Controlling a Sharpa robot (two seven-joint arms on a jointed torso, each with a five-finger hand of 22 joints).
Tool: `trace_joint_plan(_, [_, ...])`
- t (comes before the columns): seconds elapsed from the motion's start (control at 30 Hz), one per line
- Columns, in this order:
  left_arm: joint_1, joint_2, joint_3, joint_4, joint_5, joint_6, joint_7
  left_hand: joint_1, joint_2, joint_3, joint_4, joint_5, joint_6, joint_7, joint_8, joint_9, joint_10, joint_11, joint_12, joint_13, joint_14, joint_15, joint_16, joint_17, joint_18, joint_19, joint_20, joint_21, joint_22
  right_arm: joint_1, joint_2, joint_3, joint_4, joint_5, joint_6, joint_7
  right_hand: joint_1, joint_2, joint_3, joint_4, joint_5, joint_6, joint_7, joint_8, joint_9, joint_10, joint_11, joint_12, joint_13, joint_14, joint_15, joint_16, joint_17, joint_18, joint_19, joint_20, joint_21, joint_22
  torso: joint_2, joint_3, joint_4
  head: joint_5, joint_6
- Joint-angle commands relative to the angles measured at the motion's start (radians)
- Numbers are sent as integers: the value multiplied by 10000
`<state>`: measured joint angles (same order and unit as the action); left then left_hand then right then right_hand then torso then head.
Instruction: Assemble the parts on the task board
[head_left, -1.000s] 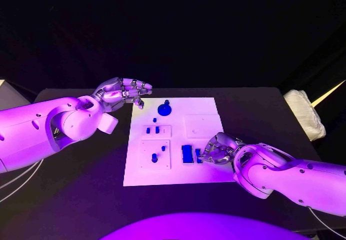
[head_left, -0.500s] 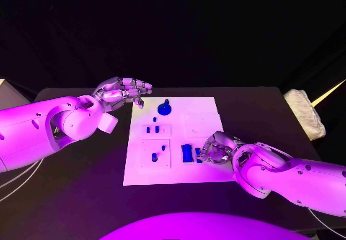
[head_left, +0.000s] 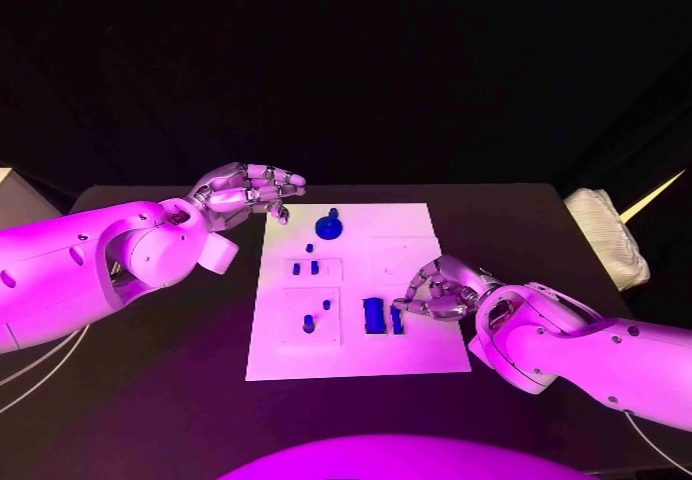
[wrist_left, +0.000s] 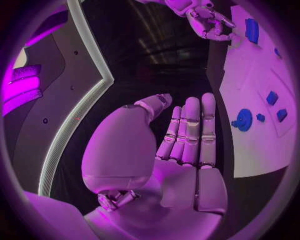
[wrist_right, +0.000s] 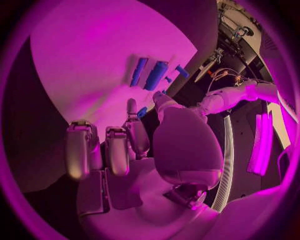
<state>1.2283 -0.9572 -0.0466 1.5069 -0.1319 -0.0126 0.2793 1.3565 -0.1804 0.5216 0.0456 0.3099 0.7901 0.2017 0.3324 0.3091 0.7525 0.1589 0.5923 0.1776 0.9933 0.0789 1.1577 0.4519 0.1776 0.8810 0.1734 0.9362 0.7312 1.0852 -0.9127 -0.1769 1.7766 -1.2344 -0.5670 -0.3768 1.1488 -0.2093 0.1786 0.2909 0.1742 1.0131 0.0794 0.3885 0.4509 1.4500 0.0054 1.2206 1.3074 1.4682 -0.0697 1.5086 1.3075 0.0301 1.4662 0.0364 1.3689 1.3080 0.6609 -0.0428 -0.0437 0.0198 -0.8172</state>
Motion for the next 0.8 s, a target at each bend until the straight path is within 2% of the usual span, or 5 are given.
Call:
trace_joint_plan(0.03, [-2,121,-10,-161,118,-53,271,-28,63,69,15,16,-84,137,57,-15,-24,-27,38,-10,-79,4,60,-13,71,83,-4,-35,-12,155,38,22,-303,1603,-702,2040,8,203,-361,-7,-7,-234,68,-107,-9,-396,38,-820,809,661,96,-357,1297,259,292,95,-1132,1780,-165,-79,-12,0,127])
trace_joint_plan(0.27, [-56,623,-51,-860,548,-910,1066,-189,-101,-10,207,-58,13,27,271,9,447,-96,202,-126,-1198,55,-754,-458,39,-662,68,-802,-365,692,623,142,-2062,6259,-30,5555,2113,789,124,-345,-507,-1363,626,-487,-92,-3792,559,-6538,-2211,-1386,590,-4167,-2488,1497,-2509,537,-10026,-1381,-427,-166,-52,35,816])
trace_joint_plan(0.4, [-178,967,-56,-1308,890,-1396,1573,-146,-165,46,380,-387,198,-87,505,43,1056,-122,-258,-512,-2036,233,-2764,-1461,-23,-1469,307,-2261,-1177,840,1077,284,-3269,8083,639,6669,2840,592,960,-230,-879,-1736,846,-679,-307,-4276,945,-8434,-4679,-3727,1060,-8027,-5143,1526,-3591,950,-11928,-3118,-587,-162,-31,64,1218])
trace_joint_plan(0.77, [-728,2183,-51,-3032,1677,-2172,2610,72,-220,-14,651,-998,168,-221,-379,-603,2213,238,-4051,-1143,-1955,852,-8123,-2830,24,-1471,1099,-6713,-4346,923,2311,513,-6012,9902,1877,8115,2634,133,2535,-516,-930,-1407,1171,-1553,-967,-3834,1393,-11151,-10112,-4617,1789,-12413,-8162,1557,-4880,1826,-13083,-8077,-870,-58,135,119,1996])
trace_joint_plan(0.8, [-692,2105,-60,-2901,1142,-1705,1853,-4079,1804,-5216,-456,-3099,-7901,-2017,-3324,-3091,-7525,-1589,-5923,-1776,-9933,-789,-11577,-4519,-1776,-8810,-1734,-9362,-7312,928,2255,506,-5868,8858,1043,7100,-1523,2093,-1786,-2909,-1742,-10131,-794,-3885,-4509,-7072,-54,-12206,-13074,-7664,697,-15086,-13075,-301,-14662,-364,-13689,-13080,-785,-110,85,100,1816])
